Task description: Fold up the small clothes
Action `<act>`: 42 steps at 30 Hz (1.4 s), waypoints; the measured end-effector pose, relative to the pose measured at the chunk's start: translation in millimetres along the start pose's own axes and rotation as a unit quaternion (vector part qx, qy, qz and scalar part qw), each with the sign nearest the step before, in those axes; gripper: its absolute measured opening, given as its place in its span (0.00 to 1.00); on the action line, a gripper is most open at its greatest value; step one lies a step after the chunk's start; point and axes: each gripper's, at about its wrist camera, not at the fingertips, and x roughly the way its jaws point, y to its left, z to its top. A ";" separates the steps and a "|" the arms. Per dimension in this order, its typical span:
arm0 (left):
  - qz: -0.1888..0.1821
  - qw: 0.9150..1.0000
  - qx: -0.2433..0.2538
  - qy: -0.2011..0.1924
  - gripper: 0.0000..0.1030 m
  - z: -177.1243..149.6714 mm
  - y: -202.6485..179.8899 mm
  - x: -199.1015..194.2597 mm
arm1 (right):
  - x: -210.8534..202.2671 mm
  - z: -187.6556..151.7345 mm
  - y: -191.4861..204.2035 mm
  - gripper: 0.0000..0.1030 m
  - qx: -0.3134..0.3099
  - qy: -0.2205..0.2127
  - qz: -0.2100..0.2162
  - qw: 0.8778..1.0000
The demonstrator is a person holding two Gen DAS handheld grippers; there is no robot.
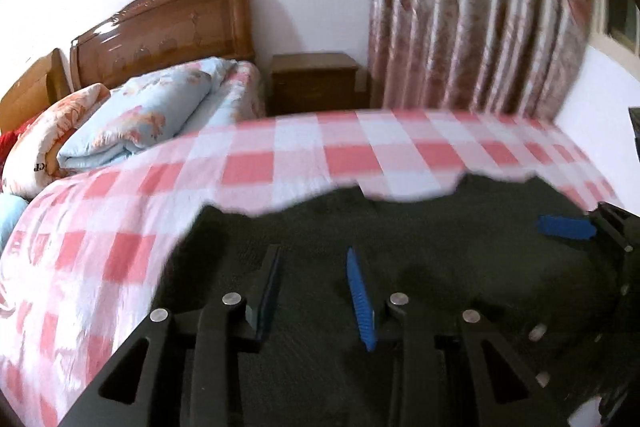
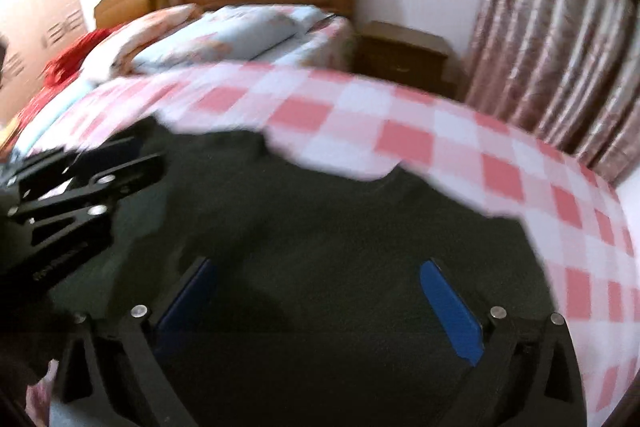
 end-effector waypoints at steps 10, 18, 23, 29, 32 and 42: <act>-0.029 0.998 -0.033 0.035 0.47 -4.5 18.2 17.9 | -2.3 -24.3 -22.9 1.00 0.076 -0.011 -0.016 0.997; 0.018 1.000 0.008 0.024 0.47 -41.3 9.9 -15.2 | -58.3 -71.8 -14.3 1.00 0.013 -0.047 0.007 0.999; 0.003 1.000 -0.015 0.018 0.45 -48.1 27.3 -24.4 | -59.1 -99.5 -26.0 1.00 0.024 -0.041 0.014 0.999; -0.002 1.000 0.002 0.006 0.44 -62.0 20.8 -52.8 | -73.8 -101.0 -23.1 1.00 0.014 -0.043 0.000 0.999; 0.010 1.000 0.024 -0.012 0.45 -81.0 18.8 -50.7 | -64.1 -111.9 -26.2 1.00 0.011 -0.045 0.006 0.999; 0.029 0.999 0.033 -0.009 0.46 -82.4 11.5 -52.6 | -114.6 -154.0 -61.0 1.00 0.105 -0.038 0.033 0.993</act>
